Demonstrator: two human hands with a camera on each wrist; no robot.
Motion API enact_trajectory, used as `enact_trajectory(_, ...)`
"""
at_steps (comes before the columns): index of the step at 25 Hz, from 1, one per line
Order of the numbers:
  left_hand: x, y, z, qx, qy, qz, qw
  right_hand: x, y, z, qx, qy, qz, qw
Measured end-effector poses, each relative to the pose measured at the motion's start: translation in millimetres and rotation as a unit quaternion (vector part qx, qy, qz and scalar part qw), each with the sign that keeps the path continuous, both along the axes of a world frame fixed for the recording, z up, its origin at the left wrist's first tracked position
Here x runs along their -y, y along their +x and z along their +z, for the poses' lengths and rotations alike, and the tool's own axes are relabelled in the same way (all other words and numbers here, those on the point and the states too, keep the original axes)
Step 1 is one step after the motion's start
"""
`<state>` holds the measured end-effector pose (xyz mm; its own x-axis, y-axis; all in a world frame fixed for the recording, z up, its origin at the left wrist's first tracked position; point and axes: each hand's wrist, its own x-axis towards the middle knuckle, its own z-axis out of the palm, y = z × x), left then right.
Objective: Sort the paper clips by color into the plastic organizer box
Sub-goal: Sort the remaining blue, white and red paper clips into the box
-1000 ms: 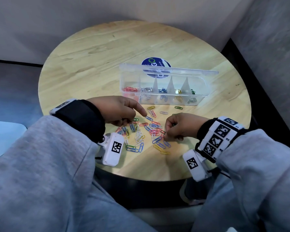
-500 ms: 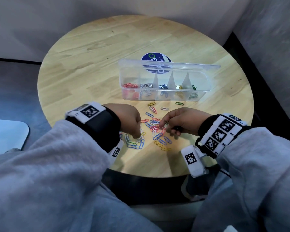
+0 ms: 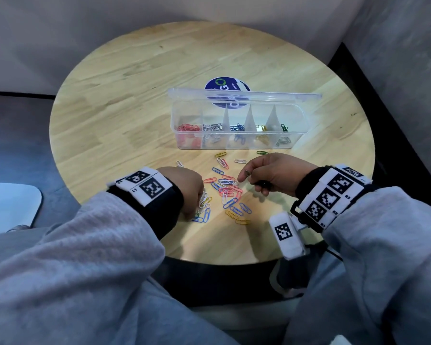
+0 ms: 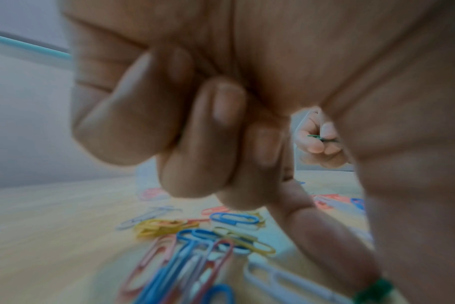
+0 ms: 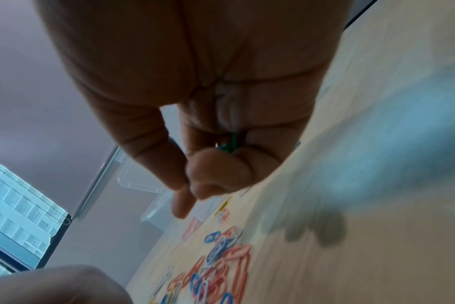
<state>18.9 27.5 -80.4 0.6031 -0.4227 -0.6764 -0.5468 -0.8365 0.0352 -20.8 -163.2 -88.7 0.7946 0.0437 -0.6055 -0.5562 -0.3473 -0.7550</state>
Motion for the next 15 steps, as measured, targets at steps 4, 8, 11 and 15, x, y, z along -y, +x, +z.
enact_trajectory(4,0.8,1.0,-2.5,0.0,-0.002,0.001,1.0,8.4,-2.3,1.5,0.013,-0.001,-0.03,0.999)
enact_trajectory(8,-6.7,11.3,1.0,-0.089,-0.07,0.05,0.992,20.6,-3.5,5.7,0.028,0.024,-0.097,0.995)
enact_trajectory(11,-13.0,21.4,5.6,-0.11,-0.14,0.073,0.981,29.9,-3.9,9.1,0.025,0.059,-0.158,0.985)
enact_trajectory(15,-15.4,31.5,10.4,-0.136,-0.214,0.086,0.963,39.2,-5.3,11.4,0.008,0.094,-0.211,0.973)
